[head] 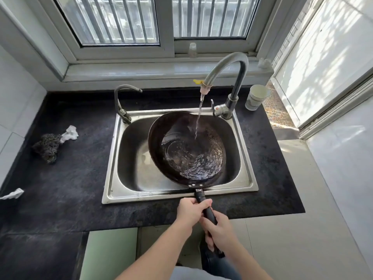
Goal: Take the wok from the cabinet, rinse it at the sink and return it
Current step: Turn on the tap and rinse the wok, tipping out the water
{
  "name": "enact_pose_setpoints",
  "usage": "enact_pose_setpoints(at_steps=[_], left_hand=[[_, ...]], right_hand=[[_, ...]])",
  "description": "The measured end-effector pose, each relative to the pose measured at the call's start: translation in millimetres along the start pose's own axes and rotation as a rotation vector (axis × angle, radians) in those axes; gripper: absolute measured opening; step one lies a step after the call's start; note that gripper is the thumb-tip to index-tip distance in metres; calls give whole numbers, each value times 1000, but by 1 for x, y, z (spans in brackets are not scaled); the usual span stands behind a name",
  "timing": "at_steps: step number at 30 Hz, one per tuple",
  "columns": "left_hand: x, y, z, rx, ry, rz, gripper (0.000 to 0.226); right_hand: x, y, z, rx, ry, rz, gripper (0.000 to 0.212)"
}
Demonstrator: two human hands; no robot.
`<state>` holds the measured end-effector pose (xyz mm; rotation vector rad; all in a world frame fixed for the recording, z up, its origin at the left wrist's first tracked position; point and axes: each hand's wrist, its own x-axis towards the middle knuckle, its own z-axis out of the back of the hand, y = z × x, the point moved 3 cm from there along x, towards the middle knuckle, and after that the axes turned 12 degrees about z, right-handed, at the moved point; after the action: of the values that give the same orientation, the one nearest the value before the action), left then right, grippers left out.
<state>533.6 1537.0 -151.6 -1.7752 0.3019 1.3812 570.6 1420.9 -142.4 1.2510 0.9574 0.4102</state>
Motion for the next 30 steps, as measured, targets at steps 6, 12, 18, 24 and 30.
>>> enact_pose_setpoints(at_steps=[6, 12, 18, 24, 30], left_hand=[[-5, -3, 7, -201, 179, 87, 23], [-7, 0, 11, -108, 237, 82, 19], [-4, 8, 7, -95, 231, 70, 19], [1, 1, 2, 39, 71, -3, 18], [0, -8, 3, -39, 80, 24, 16]], right_hand=[[6, 6, -15, -286, -119, 10, 11], [-1, -11, -19, -374, -171, 37, 8], [-5, -12, -8, -333, -98, 84, 3], [-2, -5, 1, 1, -19, -30, 13], [6, 7, -9, -15, -72, -62, 14]])
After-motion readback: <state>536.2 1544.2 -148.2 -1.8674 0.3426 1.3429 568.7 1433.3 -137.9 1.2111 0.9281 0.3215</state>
